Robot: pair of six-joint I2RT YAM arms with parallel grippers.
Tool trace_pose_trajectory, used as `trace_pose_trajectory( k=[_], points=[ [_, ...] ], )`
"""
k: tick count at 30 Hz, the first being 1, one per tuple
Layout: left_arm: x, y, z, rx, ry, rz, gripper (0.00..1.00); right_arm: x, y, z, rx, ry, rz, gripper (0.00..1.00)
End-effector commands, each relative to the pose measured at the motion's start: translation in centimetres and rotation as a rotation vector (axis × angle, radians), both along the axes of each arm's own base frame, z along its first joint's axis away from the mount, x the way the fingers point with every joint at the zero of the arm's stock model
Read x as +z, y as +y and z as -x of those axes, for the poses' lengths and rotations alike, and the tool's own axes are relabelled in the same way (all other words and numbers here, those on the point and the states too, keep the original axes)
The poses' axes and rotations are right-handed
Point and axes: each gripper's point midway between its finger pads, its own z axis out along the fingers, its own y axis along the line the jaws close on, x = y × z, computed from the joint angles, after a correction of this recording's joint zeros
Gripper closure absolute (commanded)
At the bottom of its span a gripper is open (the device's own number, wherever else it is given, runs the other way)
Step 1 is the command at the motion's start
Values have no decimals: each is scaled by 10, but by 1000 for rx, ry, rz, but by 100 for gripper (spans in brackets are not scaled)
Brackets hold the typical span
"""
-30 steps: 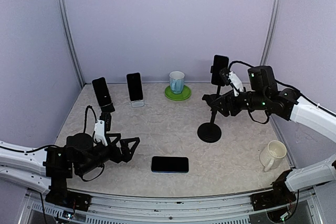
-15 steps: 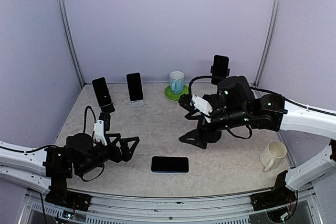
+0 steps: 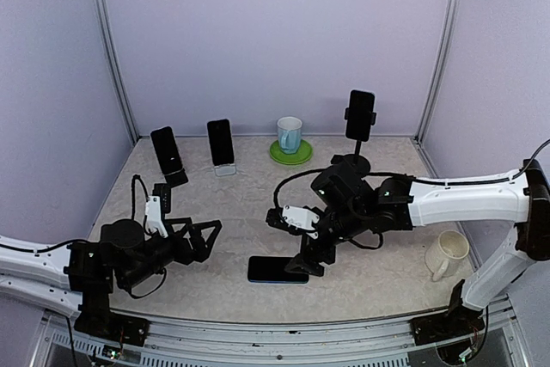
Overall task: Place the phone on the phone stand
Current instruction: Pick up the phone at the center of the board.
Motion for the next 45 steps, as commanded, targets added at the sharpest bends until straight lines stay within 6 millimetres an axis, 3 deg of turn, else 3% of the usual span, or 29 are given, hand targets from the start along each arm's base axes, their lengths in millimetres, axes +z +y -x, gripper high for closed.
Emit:
trace_pose_trajectory(
  k=[1,12,17,39,45],
  points=[
    [-8,4,1,13,9,-15,1,-28,6,9,53,38,28,4],
    [-9,7,2,17,15,-1,1,-90,13,7,66,87,119,1],
    [-9,9,2,18,16,0,1,-108,15,0,65,75,146,0],
    [-7,10,2,23,6,-13,1,-127,16,-22,61,44,176,0],
    [-8,11,1,29,7,-14,1,-130,17,-24,57,43,185,6]
  ],
)
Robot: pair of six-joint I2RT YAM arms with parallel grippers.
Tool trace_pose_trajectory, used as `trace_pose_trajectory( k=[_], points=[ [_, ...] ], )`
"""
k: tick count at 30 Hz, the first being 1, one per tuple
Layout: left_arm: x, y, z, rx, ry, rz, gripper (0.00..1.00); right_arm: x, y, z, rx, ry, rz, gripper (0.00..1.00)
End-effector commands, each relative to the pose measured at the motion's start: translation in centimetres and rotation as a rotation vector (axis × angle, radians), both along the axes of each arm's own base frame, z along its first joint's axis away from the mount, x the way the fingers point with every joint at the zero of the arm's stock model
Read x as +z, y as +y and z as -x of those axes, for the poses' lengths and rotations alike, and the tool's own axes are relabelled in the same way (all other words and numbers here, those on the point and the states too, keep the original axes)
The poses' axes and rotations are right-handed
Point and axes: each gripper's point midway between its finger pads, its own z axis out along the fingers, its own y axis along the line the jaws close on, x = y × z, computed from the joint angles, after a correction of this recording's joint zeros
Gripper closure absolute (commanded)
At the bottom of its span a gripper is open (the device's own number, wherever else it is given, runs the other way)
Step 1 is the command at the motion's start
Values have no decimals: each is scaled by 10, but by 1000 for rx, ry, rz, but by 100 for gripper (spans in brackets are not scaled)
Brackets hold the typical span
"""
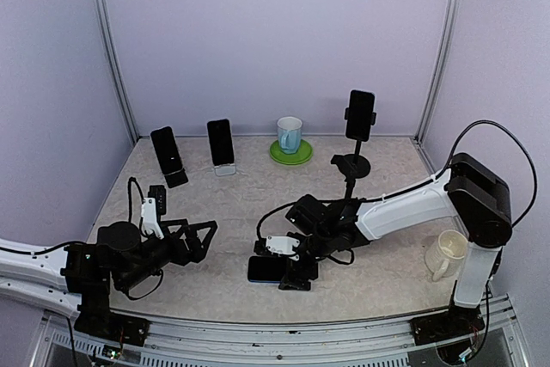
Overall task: Place the phone on the phone stand
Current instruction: Pick up the phone at the center of the board.
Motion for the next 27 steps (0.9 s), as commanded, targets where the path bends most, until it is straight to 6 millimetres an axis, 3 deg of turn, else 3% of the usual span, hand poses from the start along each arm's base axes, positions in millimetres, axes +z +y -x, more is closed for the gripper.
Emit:
trace_pose_trajectory(
  k=[1,6,12,18,27],
  points=[
    [-5,2,0,8,1,-24,1,-8,0,-5,-4,0,23,8],
    [-7,1,0,7,5,-24,1,-16,-1,-5,-9,5,45,17],
    [-7,1,0,7,6,-21,1,-11,0,-3,2,-11,17,35],
    [-8,0,0,4,10,-17,1,8,7,-4,13,-72,-46,48],
    [-9,-2,1,-2,14,-8,1,54,11,-13,-30,-194,-198,49]
  ],
)
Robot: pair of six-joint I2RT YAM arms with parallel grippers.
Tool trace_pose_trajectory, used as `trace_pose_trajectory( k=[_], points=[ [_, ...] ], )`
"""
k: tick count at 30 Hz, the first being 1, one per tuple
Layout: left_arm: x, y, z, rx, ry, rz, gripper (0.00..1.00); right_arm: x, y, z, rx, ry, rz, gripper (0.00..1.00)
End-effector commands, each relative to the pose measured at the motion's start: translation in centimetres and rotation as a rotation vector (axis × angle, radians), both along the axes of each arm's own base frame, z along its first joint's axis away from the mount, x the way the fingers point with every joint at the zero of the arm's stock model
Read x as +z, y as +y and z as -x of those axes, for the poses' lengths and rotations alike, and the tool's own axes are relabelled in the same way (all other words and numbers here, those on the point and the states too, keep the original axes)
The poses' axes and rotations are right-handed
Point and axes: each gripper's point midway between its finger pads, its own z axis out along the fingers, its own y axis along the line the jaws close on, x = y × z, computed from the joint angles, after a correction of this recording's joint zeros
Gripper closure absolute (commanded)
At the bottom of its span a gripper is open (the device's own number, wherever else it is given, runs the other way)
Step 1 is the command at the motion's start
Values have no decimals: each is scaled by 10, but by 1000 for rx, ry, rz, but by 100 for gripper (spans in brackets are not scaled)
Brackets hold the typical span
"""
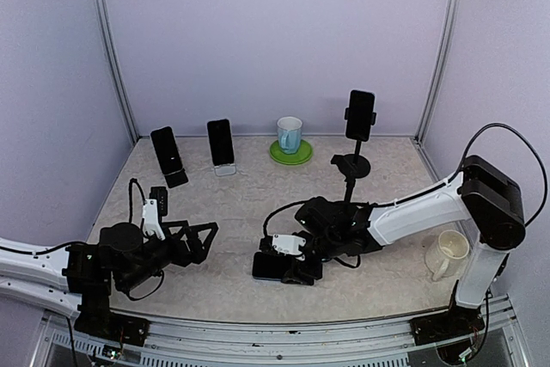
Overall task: Place the phone on the phone stand
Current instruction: Pick up the phone at the center of the board.
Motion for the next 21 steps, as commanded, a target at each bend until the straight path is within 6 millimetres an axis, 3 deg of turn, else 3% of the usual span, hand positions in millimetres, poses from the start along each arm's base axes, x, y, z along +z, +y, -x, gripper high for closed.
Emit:
trace_pose_trajectory(
  k=[1,10,21],
  points=[
    [-4,-1,1,-5,7,4,1,52,15,-12,-23,-118,-163,49],
    [-4,-8,3,-31,13,34,1,86,20,-14,-64,-205,-262,50],
    [-5,-36,9,-122,28,110,1,141,19,-24,-247,-381,-405,51]
  ],
)
